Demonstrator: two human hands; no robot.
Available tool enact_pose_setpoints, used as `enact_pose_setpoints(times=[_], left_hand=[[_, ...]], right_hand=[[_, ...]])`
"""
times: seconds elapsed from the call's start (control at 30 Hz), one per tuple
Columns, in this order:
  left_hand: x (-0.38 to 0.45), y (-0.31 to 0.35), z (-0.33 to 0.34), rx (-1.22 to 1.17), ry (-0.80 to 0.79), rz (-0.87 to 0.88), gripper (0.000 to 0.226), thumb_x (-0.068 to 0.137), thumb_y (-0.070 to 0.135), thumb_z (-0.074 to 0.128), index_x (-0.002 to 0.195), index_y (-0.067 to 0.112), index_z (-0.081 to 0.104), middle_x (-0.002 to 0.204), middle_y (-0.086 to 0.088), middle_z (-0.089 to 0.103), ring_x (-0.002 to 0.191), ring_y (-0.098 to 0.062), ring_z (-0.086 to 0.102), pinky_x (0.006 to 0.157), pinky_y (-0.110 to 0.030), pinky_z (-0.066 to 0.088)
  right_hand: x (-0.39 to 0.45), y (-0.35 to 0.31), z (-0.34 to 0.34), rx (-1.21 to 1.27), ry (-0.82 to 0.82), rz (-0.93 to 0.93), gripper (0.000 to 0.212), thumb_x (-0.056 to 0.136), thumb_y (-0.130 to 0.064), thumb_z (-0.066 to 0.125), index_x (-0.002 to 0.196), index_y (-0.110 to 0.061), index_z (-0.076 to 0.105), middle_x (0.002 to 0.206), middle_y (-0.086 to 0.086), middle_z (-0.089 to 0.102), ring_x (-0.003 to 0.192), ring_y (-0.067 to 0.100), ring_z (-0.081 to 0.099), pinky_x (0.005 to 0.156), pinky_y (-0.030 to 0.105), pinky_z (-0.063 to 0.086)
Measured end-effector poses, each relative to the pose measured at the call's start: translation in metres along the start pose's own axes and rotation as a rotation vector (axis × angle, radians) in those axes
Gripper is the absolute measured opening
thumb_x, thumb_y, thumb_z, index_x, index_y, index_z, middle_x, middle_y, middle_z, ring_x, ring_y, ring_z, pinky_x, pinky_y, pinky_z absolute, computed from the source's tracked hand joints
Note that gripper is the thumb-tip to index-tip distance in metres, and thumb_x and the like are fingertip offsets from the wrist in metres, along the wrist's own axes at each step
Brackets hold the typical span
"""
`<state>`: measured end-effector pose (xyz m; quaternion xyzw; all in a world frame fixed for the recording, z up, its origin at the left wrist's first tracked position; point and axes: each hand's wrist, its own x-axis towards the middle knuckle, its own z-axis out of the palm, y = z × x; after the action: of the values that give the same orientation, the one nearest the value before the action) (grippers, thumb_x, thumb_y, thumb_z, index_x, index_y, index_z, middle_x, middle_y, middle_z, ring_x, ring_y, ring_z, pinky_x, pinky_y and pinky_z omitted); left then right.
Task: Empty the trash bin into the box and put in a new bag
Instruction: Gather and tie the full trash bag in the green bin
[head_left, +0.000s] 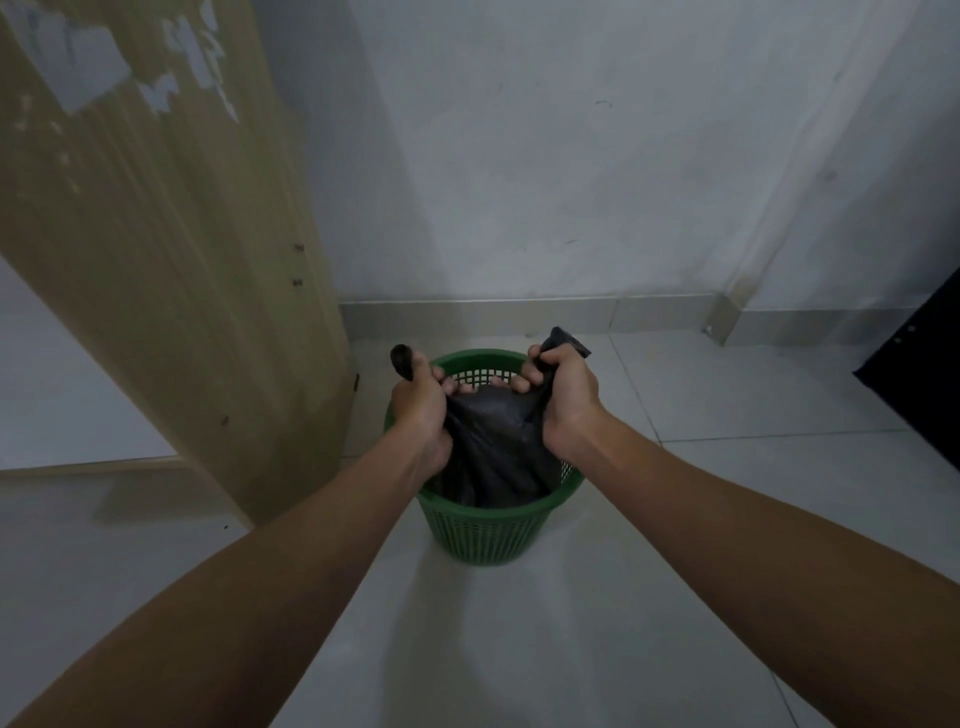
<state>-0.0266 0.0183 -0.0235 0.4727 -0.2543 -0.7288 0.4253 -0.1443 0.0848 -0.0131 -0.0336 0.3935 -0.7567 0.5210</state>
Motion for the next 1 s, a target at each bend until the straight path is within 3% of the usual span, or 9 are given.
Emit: enact_pose_setpoints(times=[0.17,0.3,0.4,0.5,0.57,0.67,0.77,0.87,1.0], left_hand=[[0.0,0.001,0.002,0.174,0.008,0.142,0.053,0.098,0.062,0.045,0.068,0.019,0.045,0.046,0.007,0.039,0.04,-0.011,0.038,0.056,-0.031,0.045],[-0.009,0.007,0.009,0.306,-0.123,0.173,0.065,0.089,0.083,0.03,0.062,0.024,0.039,0.045,0.01,0.031,0.04,-0.011,0.029,0.04,-0.023,0.026],[-0.015,0.01,0.015,0.305,-0.215,0.116,0.069,0.097,0.073,0.018,0.064,0.02,0.049,0.044,0.009,0.034,0.032,-0.008,0.031,0.035,-0.017,0.023],[-0.02,0.01,0.017,0.445,-0.225,0.195,0.044,0.106,0.039,0.035,0.072,0.019,0.056,0.038,0.01,0.044,0.037,-0.01,0.043,0.035,-0.014,0.031],[-0.022,0.01,0.014,0.516,-0.268,0.245,0.03,0.105,0.031,0.046,0.081,0.021,0.062,0.044,0.011,0.059,0.041,-0.008,0.057,0.037,-0.014,0.038],[-0.02,0.01,0.009,0.477,-0.337,0.235,0.017,0.101,0.03,0.059,0.091,0.019,0.066,0.048,0.011,0.061,0.039,-0.001,0.055,0.037,-0.013,0.036],[-0.014,0.01,0.006,0.457,-0.365,0.232,0.012,0.096,0.032,0.067,0.088,0.023,0.065,0.049,0.013,0.049,0.036,-0.001,0.037,0.035,-0.013,0.028],[-0.01,0.01,0.006,0.448,-0.426,0.223,0.018,0.096,0.041,0.064,0.096,0.024,0.069,0.051,0.01,0.046,0.038,-0.005,0.03,0.037,-0.015,0.02],[-0.011,0.012,0.008,0.516,-0.466,0.191,0.041,0.098,0.054,0.055,0.082,0.019,0.07,0.049,0.007,0.041,0.039,-0.008,0.03,0.039,-0.018,0.018]], right_hand=[[0.003,-0.006,0.006,-0.337,0.024,-0.125,0.017,0.096,-0.02,0.046,0.082,-0.013,0.052,0.047,-0.004,0.027,0.038,0.011,0.022,0.045,0.024,0.023],[0.003,-0.01,0.007,-0.436,-0.089,-0.148,0.042,0.099,-0.039,0.031,0.089,-0.008,0.058,0.055,-0.001,0.027,0.04,0.013,0.021,0.042,0.022,0.017],[0.007,-0.009,0.01,-0.479,-0.121,-0.135,0.047,0.096,-0.033,0.026,0.085,-0.005,0.062,0.054,-0.002,0.031,0.04,0.012,0.022,0.04,0.021,0.019],[0.01,-0.006,0.01,-0.594,-0.117,-0.22,0.027,0.098,-0.008,0.041,0.08,-0.006,0.061,0.054,0.0,0.043,0.041,0.01,0.032,0.038,0.022,0.024],[0.011,-0.006,0.008,-0.583,-0.162,-0.261,0.019,0.098,0.002,0.054,0.098,-0.004,0.071,0.065,0.009,0.054,0.048,0.012,0.04,0.04,0.024,0.033],[0.011,-0.011,0.002,-0.53,-0.122,-0.249,0.031,0.092,-0.002,0.072,0.12,-0.011,0.065,0.061,0.003,0.062,0.047,0.013,0.05,0.046,0.024,0.044],[0.014,-0.011,0.0,-0.526,-0.082,-0.27,0.021,0.083,-0.007,0.082,0.096,-0.012,0.065,0.06,0.002,0.064,0.049,0.011,0.055,0.049,0.023,0.049],[0.015,-0.009,0.002,-0.541,-0.103,-0.292,0.004,0.086,-0.005,0.078,0.084,-0.006,0.075,0.067,0.009,0.066,0.053,0.013,0.057,0.052,0.022,0.05],[0.012,-0.01,0.003,-0.636,-0.187,-0.26,0.02,0.088,-0.005,0.061,0.089,0.01,0.075,0.084,0.026,0.07,0.072,0.029,0.064,0.064,0.031,0.054]])
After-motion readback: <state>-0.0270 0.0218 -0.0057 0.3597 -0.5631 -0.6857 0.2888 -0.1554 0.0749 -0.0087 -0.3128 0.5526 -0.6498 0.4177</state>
